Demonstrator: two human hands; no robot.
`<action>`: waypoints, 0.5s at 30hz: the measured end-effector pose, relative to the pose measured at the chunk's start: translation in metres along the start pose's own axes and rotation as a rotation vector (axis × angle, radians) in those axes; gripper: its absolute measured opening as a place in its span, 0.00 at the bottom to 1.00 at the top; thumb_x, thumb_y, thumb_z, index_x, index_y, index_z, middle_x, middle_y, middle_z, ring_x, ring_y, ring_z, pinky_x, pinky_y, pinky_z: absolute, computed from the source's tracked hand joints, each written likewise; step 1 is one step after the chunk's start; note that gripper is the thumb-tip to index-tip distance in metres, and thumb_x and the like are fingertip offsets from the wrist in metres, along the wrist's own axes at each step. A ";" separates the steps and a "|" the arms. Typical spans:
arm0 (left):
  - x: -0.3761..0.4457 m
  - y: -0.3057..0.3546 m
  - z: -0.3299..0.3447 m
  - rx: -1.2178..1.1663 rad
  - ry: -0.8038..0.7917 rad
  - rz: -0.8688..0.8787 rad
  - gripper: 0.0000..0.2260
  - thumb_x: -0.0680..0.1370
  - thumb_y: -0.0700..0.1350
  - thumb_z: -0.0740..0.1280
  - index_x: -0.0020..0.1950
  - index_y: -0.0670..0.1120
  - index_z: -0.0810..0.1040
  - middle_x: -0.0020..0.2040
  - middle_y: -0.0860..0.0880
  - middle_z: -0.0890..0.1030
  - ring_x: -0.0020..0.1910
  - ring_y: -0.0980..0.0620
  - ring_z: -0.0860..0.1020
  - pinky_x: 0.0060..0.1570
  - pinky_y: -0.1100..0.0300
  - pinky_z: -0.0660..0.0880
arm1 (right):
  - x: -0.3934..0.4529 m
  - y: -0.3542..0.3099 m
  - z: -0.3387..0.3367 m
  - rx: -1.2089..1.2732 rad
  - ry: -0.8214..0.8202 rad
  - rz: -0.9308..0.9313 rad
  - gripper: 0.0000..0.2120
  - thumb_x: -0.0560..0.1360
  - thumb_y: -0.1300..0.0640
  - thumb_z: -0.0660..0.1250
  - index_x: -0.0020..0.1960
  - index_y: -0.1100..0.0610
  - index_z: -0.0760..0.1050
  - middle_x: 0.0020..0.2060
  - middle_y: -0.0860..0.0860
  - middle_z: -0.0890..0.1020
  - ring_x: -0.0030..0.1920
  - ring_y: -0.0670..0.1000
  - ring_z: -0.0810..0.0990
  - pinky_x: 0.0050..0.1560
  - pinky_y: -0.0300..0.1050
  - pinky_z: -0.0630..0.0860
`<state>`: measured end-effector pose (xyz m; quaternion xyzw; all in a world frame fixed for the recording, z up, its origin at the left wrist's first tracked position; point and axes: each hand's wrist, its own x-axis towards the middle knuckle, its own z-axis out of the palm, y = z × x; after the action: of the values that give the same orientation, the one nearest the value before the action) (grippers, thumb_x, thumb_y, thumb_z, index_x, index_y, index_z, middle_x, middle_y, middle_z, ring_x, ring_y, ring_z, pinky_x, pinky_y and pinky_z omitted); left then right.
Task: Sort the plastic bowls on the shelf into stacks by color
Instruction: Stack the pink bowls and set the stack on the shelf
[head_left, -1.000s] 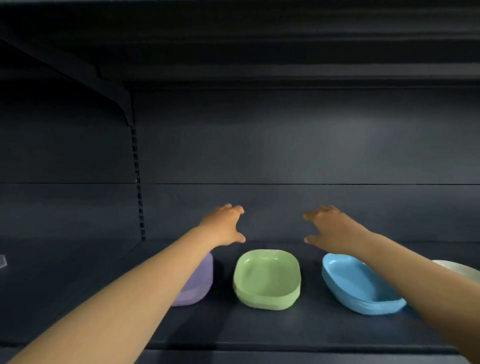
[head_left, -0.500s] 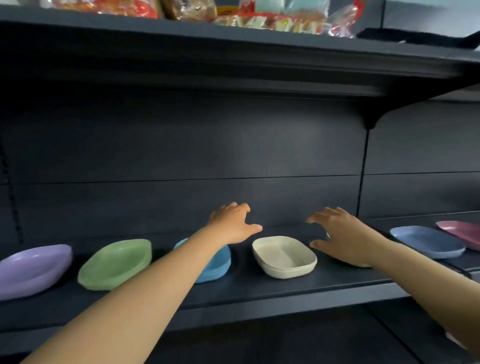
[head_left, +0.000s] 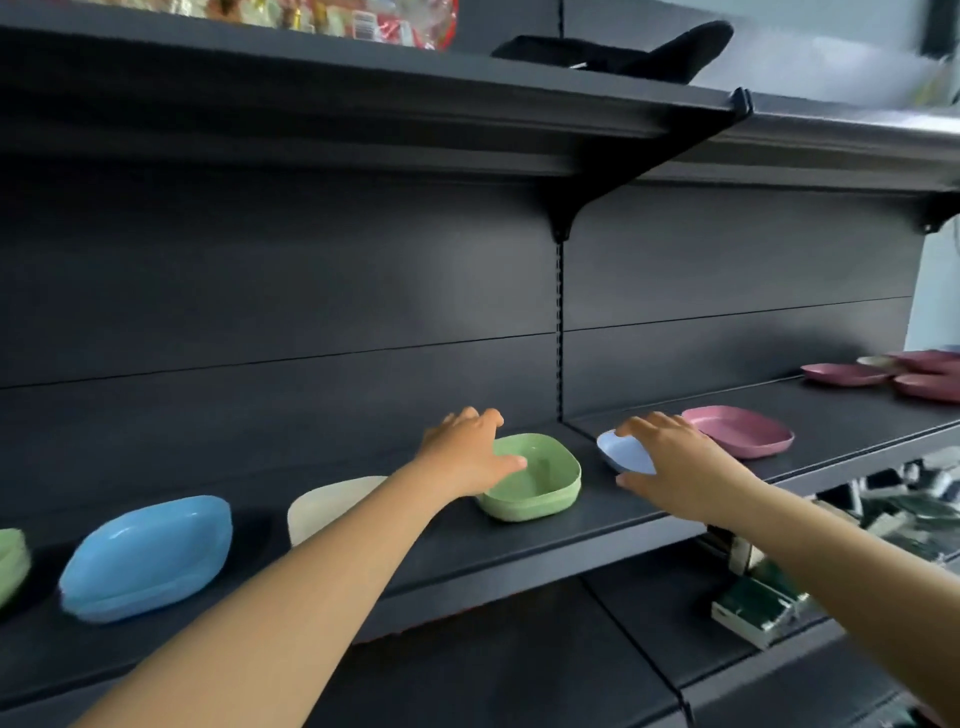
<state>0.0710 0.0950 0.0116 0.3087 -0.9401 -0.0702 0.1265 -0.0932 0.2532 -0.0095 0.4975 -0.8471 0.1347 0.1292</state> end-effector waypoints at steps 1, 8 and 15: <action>0.009 0.009 0.003 -0.002 0.002 0.007 0.27 0.76 0.60 0.62 0.72 0.50 0.62 0.70 0.48 0.66 0.70 0.47 0.64 0.65 0.52 0.65 | 0.004 0.011 0.003 0.010 0.003 0.006 0.26 0.75 0.45 0.65 0.70 0.50 0.64 0.66 0.49 0.70 0.66 0.53 0.68 0.61 0.45 0.67; 0.089 0.062 0.029 -0.049 -0.020 0.050 0.27 0.76 0.59 0.62 0.72 0.50 0.62 0.70 0.49 0.66 0.70 0.48 0.63 0.65 0.53 0.65 | 0.058 0.097 0.018 0.022 0.029 0.004 0.24 0.76 0.46 0.63 0.69 0.51 0.66 0.66 0.49 0.72 0.65 0.53 0.69 0.62 0.45 0.67; 0.186 0.132 0.054 -0.049 -0.037 0.081 0.28 0.77 0.58 0.63 0.73 0.50 0.60 0.71 0.48 0.65 0.71 0.47 0.62 0.64 0.53 0.64 | 0.114 0.201 0.012 -0.023 0.044 0.014 0.25 0.76 0.42 0.62 0.70 0.50 0.67 0.67 0.49 0.72 0.68 0.54 0.68 0.66 0.48 0.66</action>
<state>-0.1627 0.0924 0.0234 0.2660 -0.9519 -0.0939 0.1196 -0.3241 0.2511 -0.0007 0.4869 -0.8491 0.1369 0.1527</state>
